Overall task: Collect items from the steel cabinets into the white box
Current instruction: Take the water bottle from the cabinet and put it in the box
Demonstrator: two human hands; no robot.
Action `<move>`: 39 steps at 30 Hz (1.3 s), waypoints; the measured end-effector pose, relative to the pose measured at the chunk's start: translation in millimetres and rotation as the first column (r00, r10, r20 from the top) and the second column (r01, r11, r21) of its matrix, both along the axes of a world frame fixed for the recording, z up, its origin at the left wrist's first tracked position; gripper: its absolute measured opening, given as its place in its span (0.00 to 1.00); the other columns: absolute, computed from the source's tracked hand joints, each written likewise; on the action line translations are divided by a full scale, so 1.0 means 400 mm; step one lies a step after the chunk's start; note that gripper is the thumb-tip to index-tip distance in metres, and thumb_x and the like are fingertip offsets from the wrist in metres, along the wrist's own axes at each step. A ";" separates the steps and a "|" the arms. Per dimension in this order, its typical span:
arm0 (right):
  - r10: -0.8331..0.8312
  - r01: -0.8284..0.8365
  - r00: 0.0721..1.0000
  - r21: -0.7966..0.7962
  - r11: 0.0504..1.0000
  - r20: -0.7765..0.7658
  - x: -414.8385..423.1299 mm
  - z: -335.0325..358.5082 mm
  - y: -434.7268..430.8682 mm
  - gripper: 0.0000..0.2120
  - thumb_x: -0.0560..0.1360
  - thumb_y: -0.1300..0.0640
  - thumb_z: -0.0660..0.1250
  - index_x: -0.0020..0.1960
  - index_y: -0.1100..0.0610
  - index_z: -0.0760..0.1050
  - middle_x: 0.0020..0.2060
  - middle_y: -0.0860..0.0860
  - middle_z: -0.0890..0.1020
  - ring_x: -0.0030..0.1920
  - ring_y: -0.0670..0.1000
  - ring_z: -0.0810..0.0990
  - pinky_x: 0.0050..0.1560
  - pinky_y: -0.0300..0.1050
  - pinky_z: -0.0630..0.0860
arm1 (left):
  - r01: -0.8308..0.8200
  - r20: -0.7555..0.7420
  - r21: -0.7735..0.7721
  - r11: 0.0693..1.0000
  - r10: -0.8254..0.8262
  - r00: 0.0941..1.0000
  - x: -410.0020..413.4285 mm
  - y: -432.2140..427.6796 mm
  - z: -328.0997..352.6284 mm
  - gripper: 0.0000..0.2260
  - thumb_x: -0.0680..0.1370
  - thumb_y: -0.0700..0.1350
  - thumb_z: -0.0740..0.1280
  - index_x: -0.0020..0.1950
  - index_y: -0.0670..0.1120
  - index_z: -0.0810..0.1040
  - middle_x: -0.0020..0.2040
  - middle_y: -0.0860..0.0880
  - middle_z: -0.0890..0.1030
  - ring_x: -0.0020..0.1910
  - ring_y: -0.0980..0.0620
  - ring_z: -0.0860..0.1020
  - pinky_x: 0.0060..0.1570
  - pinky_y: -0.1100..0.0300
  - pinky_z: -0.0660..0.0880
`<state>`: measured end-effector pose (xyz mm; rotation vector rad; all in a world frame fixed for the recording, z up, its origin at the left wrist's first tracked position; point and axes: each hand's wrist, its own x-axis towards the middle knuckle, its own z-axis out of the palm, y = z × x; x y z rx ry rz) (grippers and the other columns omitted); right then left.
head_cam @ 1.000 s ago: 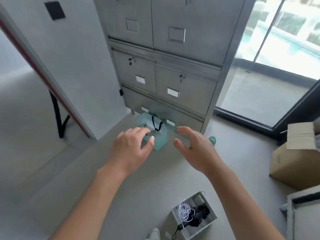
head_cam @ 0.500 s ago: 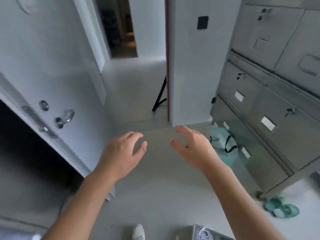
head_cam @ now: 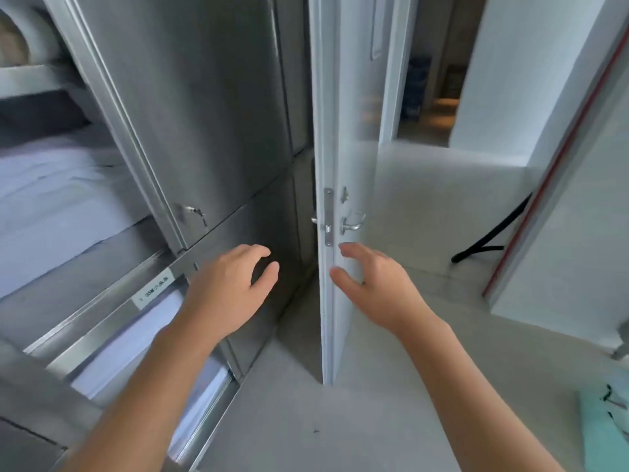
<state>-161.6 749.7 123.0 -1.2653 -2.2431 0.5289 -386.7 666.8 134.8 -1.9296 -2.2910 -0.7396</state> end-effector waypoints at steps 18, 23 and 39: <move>0.560 -0.560 0.829 -0.035 0.828 -0.010 -0.609 0.001 0.001 0.24 0.80 0.41 0.63 0.73 0.50 0.71 0.66 0.48 0.80 0.65 0.53 0.77 0.63 0.48 0.73 | -0.537 0.049 -0.049 0.842 0.540 0.841 -0.417 -0.277 0.005 0.19 0.79 0.62 0.55 0.61 0.55 0.76 0.58 0.54 0.80 0.55 0.48 0.80 0.54 0.50 0.76; 0.662 -0.662 0.749 0.015 0.750 -0.043 -0.696 0.076 0.033 0.24 0.80 0.41 0.63 0.73 0.49 0.70 0.67 0.46 0.79 0.66 0.52 0.77 0.64 0.48 0.73 | -0.621 0.079 0.035 0.783 0.617 0.783 -0.441 -0.271 0.088 0.20 0.78 0.63 0.55 0.62 0.55 0.76 0.59 0.54 0.80 0.56 0.48 0.80 0.55 0.50 0.76; 0.753 -0.684 0.654 0.364 0.633 -0.080 -0.896 0.487 0.172 0.27 0.79 0.42 0.65 0.74 0.52 0.70 0.67 0.47 0.80 0.67 0.51 0.77 0.66 0.49 0.73 | -0.599 -0.074 0.233 0.766 0.628 0.775 -0.599 -0.169 0.464 0.16 0.80 0.59 0.59 0.61 0.53 0.77 0.54 0.55 0.81 0.52 0.52 0.79 0.52 0.54 0.75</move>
